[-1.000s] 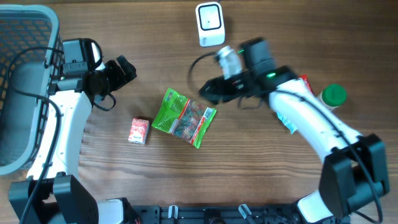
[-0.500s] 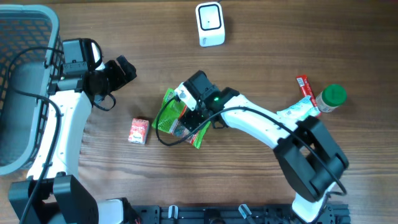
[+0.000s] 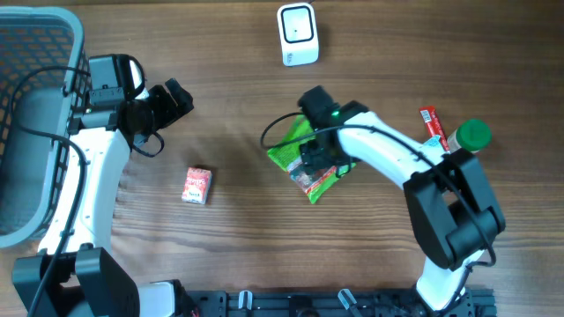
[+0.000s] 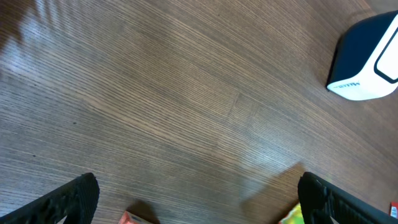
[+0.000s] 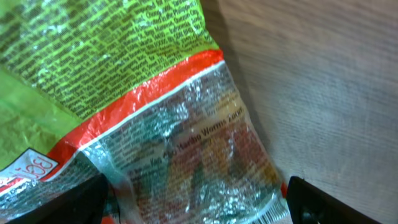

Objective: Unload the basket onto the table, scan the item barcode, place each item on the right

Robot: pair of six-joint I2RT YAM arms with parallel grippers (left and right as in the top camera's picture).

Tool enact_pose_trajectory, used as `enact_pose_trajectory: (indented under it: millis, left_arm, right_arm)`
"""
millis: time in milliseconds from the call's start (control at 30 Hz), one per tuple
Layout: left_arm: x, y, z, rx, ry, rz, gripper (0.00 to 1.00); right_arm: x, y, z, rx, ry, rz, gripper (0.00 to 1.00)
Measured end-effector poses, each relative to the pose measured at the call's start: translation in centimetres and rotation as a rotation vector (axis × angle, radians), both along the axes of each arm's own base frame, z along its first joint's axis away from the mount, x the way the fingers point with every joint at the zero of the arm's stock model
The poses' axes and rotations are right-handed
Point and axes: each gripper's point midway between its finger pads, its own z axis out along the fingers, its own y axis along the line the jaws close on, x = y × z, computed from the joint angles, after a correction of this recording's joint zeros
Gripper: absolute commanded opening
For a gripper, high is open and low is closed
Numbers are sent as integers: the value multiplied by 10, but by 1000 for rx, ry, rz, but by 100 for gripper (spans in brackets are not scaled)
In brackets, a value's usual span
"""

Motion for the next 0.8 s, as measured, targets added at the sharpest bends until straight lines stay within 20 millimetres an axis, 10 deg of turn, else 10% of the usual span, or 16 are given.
enact_pose_trajectory:
  millis: [167,500,600,667,800]
  left_arm:
    - [0,0,0,0,0,0,100]
    - [0,0,0,0,0,0,100]
    - [0,0,0,0,0,0,100]
    - [0,0,0,0,0,0,100]
    - [0,0,0,0,0,0,100]
  right_arm:
    - [-31,6,0,98,167,-62,69]
    - [-81,66,30,385,345,70,77]
    - [-66,79,64,482,207,168,57]
    - [-59,85,89,536,113,240,10]
    - [-56,101,116,586,-13,393,5]
